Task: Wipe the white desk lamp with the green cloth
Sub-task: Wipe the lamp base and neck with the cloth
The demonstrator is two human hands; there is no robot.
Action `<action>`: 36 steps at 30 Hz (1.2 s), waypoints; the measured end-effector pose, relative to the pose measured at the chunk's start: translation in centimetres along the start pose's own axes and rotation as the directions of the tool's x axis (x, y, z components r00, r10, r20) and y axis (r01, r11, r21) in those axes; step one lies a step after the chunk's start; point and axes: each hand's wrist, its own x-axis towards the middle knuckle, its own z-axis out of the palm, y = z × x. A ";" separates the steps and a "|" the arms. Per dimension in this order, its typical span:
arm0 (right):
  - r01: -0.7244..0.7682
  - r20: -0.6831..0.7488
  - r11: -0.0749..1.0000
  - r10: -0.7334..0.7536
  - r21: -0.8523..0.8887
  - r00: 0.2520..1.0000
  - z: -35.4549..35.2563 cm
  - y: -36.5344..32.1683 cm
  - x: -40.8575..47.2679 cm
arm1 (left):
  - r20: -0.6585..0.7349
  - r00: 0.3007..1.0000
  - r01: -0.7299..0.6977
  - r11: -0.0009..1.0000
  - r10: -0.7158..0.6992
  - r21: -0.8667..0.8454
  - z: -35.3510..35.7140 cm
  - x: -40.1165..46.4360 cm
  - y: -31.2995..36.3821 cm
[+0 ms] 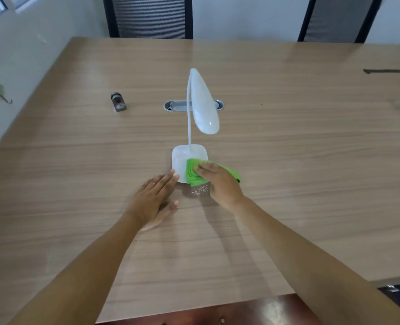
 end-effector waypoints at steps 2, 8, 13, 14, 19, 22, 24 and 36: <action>0.096 -0.034 0.995 -0.098 -0.033 0.995 0.1 0.1 -2.4 | -0.005 1.000 -0.002 1.000 0.002 0.002 0.1 0.0 0.0; 0.068 -0.146 0.998 -0.070 -0.021 0.987 -2.2 -0.1 -1.3 | 0.000 1.000 0.002 1.000 -0.002 0.011 -0.1 0.0 0.1; -0.056 -0.036 0.997 0.058 0.050 0.998 -1.1 -0.4 3.2 | -0.001 1.000 0.009 1.000 -0.009 0.018 0.0 0.0 0.1; -0.080 -0.005 0.995 0.080 0.062 0.997 -0.7 -0.5 3.0 | -0.005 1.000 0.006 1.000 -0.006 0.020 0.0 0.0 0.0; 0.038 0.051 0.999 -0.039 0.014 0.998 -0.7 0.0 -1.7 | -0.015 1.000 0.003 1.000 -0.002 0.019 0.2 0.0 -0.1; 0.057 0.093 0.998 -0.058 0.013 0.994 -2.8 -0.8 -3.5 | -0.028 1.000 0.002 1.000 -0.001 0.022 0.3 0.0 -0.1; 0.018 0.054 1.000 -0.019 0.024 0.998 -3.8 -1.4 -2.2 | -0.029 1.000 -0.002 1.000 0.003 0.017 0.3 -0.1 -0.1; -0.056 0.194 0.997 0.067 -0.058 0.979 -3.4 -1.2 -1.8 | -0.050 0.999 0.005 1.000 -0.005 -0.003 0.5 0.0 -0.1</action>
